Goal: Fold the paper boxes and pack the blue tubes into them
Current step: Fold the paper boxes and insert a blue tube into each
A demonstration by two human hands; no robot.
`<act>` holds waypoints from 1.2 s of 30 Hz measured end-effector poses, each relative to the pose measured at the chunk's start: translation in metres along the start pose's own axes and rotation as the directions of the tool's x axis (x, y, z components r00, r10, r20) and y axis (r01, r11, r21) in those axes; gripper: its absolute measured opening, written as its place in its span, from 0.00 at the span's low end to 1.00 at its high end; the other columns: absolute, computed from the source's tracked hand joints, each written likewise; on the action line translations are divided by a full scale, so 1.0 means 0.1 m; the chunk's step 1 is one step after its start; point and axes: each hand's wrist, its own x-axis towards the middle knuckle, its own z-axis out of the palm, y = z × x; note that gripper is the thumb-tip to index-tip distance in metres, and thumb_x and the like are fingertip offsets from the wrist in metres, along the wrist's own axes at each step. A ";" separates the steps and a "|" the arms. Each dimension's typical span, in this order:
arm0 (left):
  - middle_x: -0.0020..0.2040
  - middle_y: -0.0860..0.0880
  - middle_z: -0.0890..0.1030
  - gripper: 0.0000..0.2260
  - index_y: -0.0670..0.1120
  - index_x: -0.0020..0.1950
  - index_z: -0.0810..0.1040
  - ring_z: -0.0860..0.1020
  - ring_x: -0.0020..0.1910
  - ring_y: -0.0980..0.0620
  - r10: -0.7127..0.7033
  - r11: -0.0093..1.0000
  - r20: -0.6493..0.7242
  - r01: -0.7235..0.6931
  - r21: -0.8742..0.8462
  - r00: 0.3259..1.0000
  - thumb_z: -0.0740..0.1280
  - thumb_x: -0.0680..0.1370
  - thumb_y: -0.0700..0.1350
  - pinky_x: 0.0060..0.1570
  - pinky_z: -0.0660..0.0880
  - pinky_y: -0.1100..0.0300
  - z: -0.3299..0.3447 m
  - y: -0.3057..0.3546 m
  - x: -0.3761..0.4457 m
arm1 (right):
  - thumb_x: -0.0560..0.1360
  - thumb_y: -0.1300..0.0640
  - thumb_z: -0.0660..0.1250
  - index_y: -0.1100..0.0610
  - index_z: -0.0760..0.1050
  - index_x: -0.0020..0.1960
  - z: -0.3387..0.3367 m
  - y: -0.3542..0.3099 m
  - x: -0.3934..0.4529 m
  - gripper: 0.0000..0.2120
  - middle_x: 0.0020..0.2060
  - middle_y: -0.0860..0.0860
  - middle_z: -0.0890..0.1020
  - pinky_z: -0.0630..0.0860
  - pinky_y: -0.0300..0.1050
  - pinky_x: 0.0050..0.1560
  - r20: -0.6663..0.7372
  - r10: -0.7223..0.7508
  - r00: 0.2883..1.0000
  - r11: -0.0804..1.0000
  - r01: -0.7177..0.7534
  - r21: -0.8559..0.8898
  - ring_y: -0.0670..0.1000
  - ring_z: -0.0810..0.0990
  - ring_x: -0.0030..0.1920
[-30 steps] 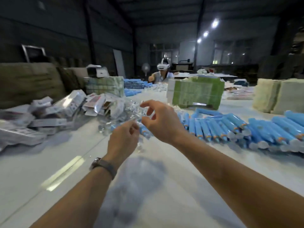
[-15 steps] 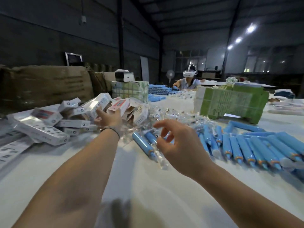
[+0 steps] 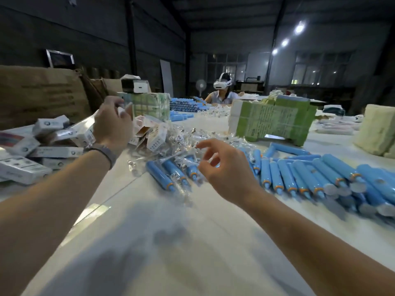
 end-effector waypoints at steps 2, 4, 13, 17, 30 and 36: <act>0.50 0.44 0.80 0.11 0.45 0.62 0.75 0.77 0.46 0.49 0.235 0.971 0.008 -0.235 -0.033 0.972 0.64 0.81 0.41 0.41 0.70 0.60 -0.22 0.40 -0.09 | 0.71 0.60 0.70 0.50 0.74 0.65 -0.06 -0.01 0.02 0.22 0.46 0.46 0.76 0.75 0.48 0.51 -0.026 -0.012 1.000 1.000 0.012 0.000 0.46 0.74 0.44; 0.44 0.50 0.79 0.09 0.45 0.60 0.76 0.75 0.41 0.55 0.332 0.935 -0.001 -0.330 -0.130 0.943 0.65 0.80 0.42 0.36 0.69 0.68 -0.43 0.81 -0.22 | 0.71 0.57 0.74 0.50 0.67 0.72 -0.12 -0.01 0.04 0.32 0.57 0.49 0.74 0.72 0.50 0.62 -0.041 -0.014 0.999 1.000 0.014 0.005 0.48 0.73 0.55; 0.42 0.52 0.82 0.08 0.54 0.55 0.76 0.82 0.41 0.55 0.112 0.658 0.382 0.219 -0.721 0.917 0.68 0.77 0.52 0.36 0.81 0.57 -0.75 1.64 -1.02 | 0.65 0.42 0.79 0.48 0.61 0.67 -0.25 -0.14 -0.01 0.39 0.48 0.41 0.78 0.81 0.52 0.48 -0.011 0.038 0.999 0.990 -0.037 0.135 0.50 0.81 0.50; 0.50 0.55 0.85 0.21 0.54 0.64 0.73 0.84 0.50 0.55 0.084 0.610 0.687 0.507 -0.609 0.722 0.67 0.75 0.62 0.45 0.82 0.53 -0.60 1.43 -1.39 | 0.64 0.40 0.78 0.49 0.67 0.63 -0.30 -0.10 -0.05 0.34 0.47 0.45 0.82 0.82 0.53 0.47 -0.016 0.092 0.996 0.977 -0.088 0.196 0.49 0.83 0.46; 0.51 0.48 0.81 0.22 0.55 0.66 0.69 0.84 0.48 0.48 -0.005 0.598 0.623 0.501 -0.625 0.783 0.64 0.77 0.63 0.40 0.81 0.58 -0.66 0.99 -1.48 | 0.77 0.50 0.63 0.44 0.75 0.65 -0.68 0.78 0.08 0.17 0.60 0.51 0.79 0.73 0.47 0.57 0.146 0.350 0.925 0.862 -0.257 -0.436 0.53 0.76 0.57; 0.46 0.49 0.77 0.20 0.57 0.55 0.66 0.81 0.41 0.58 0.102 0.779 0.529 0.262 -0.569 0.843 0.74 0.70 0.52 0.33 0.77 0.67 -0.63 1.04 -1.59 | 0.78 0.39 0.54 0.35 0.69 0.67 -0.49 1.00 -0.09 0.18 0.70 0.50 0.70 0.60 0.58 0.66 0.287 0.529 0.799 0.654 -0.169 -0.737 0.60 0.61 0.70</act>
